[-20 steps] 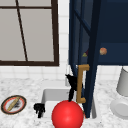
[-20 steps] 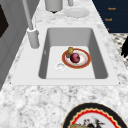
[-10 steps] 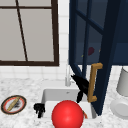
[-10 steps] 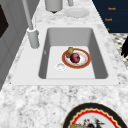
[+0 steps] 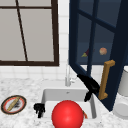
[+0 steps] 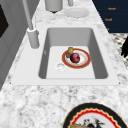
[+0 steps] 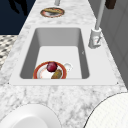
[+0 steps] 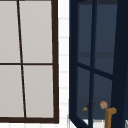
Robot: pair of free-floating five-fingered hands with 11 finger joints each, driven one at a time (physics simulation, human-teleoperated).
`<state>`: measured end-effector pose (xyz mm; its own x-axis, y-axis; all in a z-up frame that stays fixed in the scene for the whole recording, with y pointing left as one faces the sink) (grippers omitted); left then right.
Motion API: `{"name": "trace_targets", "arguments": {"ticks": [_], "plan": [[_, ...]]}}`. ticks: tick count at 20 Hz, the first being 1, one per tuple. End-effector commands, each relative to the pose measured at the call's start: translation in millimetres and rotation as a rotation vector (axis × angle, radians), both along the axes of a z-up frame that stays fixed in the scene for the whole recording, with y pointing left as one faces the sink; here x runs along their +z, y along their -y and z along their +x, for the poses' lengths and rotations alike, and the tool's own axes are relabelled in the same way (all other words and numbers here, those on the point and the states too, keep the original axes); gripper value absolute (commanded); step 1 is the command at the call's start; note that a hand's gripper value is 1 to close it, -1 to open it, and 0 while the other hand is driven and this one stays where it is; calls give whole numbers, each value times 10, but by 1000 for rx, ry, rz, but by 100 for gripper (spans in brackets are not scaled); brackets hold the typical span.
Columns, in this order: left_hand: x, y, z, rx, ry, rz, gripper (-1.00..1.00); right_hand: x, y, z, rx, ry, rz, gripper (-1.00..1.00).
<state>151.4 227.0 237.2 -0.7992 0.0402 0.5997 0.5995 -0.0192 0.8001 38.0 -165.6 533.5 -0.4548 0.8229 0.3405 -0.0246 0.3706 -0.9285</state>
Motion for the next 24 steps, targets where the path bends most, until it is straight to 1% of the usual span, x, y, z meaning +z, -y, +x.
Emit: {"name": "trace_targets", "arguments": {"ticks": [1,7,11,13,19,21,24], "plan": [[0,0,0,0,0,0,0,-197,310,91,0,-4,0,-100],[0,0,0,0,0,0,0,-290,667,247,77,67,2,-100],[0,0,0,0,0,0,0,-310,901,424,139,117,1,-100],[0,0,0,0,0,0,0,-299,985,542,170,132,-2,-100],[0,0,0,0,0,0,0,-294,1235,894,266,183,14,-100],[0,0,0,0,0,0,0,-299,1270,997,311,194,16,-100],[0,0,0,0,0,0,0,-284,1437,1175,340,209,23,-100]]}}
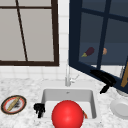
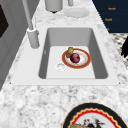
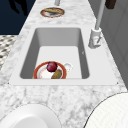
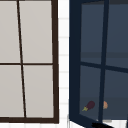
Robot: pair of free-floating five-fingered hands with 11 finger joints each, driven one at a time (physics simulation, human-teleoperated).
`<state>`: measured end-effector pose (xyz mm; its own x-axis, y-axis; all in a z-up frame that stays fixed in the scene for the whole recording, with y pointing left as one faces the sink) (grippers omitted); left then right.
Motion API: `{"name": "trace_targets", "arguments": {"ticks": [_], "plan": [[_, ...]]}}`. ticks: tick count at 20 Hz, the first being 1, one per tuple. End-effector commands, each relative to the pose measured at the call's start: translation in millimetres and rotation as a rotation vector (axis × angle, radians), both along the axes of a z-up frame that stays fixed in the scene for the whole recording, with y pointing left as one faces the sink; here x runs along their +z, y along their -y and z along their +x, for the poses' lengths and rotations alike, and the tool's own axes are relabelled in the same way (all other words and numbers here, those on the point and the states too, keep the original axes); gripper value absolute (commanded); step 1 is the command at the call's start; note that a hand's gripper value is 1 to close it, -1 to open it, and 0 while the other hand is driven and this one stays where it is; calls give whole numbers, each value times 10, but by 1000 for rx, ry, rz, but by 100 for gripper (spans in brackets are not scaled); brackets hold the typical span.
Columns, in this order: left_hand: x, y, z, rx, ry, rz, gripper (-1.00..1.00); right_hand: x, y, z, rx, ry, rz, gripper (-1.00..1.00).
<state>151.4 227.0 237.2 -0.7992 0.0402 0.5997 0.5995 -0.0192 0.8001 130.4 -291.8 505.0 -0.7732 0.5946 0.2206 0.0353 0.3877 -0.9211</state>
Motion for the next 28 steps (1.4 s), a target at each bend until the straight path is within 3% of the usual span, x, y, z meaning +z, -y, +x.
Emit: {"name": "trace_targets", "arguments": {"ticks": [1,3,5,10,13,19,28], "plan": [[0,0,0,0,0,0,0,0,248,272,-1,3,13,-100],[0,0,0,0,0,0,0,93,389,295,43,25,15,-100],[0,0,0,0,0,0,0,323,488,261,83,-4,8,-100],[0,0,0,0,0,0,0,514,770,362,135,-84,-6,-100],[0,0,0,0,0,0,0,550,942,590,168,-49,21,-100],[0,0,0,0,0,0,0,467,1104,1027,250,-45,99,-100],[0,0,0,0,0,0,0,209,1369,1599,393,-8,36,-100]]}}
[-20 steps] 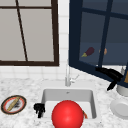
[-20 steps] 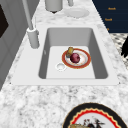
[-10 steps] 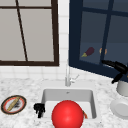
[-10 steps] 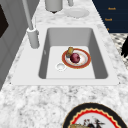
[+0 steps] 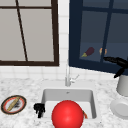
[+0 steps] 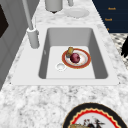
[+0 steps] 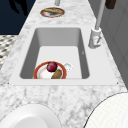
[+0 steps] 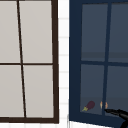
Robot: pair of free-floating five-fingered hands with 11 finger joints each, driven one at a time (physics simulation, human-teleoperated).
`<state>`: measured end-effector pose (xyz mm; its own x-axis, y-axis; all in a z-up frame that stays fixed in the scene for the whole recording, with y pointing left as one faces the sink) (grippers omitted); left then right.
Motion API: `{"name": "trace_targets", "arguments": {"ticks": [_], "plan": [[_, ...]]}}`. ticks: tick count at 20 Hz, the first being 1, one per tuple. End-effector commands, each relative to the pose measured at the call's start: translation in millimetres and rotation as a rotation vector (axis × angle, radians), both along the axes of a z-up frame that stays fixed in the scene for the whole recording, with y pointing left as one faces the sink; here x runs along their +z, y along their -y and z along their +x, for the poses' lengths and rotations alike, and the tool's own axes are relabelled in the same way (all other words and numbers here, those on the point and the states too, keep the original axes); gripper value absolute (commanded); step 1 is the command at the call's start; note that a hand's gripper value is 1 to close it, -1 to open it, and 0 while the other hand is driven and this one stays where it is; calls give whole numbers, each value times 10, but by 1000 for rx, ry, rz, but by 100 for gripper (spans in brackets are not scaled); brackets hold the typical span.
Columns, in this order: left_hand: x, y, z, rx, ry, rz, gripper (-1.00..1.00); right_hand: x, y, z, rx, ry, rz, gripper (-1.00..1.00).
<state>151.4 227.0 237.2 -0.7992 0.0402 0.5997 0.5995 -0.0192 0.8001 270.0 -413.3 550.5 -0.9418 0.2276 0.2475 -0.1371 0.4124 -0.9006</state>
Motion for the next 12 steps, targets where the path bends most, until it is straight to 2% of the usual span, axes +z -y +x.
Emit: {"name": "trace_targets", "arguments": {"ticks": [1,7,10,12], "plan": [[0,0,0,0,0,0,0,-245,170,248,-1,10,-17,-100],[0,0,0,0,0,0,0,-270,263,589,87,44,-51,-100],[0,0,0,0,0,0,0,-267,280,782,134,22,-77,-100],[0,0,0,0,0,0,0,-249,268,927,162,35,-102,-100]]}}
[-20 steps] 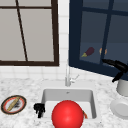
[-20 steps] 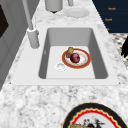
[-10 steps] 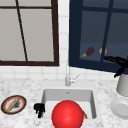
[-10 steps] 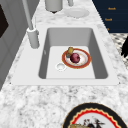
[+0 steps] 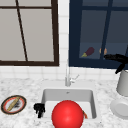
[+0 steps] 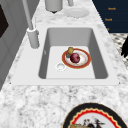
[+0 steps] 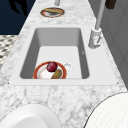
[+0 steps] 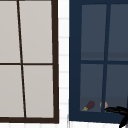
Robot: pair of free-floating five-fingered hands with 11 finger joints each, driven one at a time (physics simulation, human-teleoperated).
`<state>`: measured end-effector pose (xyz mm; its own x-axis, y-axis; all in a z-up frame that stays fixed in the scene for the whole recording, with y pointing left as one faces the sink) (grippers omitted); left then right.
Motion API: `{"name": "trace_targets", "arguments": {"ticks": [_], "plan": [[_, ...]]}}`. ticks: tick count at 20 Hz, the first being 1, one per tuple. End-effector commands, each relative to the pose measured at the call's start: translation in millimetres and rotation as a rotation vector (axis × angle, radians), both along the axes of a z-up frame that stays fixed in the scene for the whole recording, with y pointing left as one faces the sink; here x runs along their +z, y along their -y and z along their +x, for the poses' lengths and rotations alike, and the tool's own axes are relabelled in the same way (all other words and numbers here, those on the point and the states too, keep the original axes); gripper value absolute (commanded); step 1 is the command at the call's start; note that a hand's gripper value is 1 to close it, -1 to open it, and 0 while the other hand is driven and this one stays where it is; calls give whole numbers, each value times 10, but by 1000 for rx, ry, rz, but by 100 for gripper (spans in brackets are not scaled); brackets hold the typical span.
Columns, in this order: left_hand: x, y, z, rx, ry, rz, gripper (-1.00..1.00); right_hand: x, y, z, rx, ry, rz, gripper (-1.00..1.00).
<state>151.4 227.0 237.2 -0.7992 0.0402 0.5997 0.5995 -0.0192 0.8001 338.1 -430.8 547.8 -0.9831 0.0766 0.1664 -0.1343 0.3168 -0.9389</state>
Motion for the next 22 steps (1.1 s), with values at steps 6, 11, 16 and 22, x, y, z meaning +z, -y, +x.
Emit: {"name": "trace_targets", "arguments": {"ticks": [6,11,16,22], "plan": [[0,0,0,0,0,0,0,-255,78,630,58,21,-40,-100],[0,0,0,0,0,0,0,-193,55,658,79,42,-15,-100],[0,0,0,0,0,0,0,-96,6,49,41,185,-26,-100],[0,0,0,0,0,0,0,-147,-43,-144,-75,181,-64,-100]]}}
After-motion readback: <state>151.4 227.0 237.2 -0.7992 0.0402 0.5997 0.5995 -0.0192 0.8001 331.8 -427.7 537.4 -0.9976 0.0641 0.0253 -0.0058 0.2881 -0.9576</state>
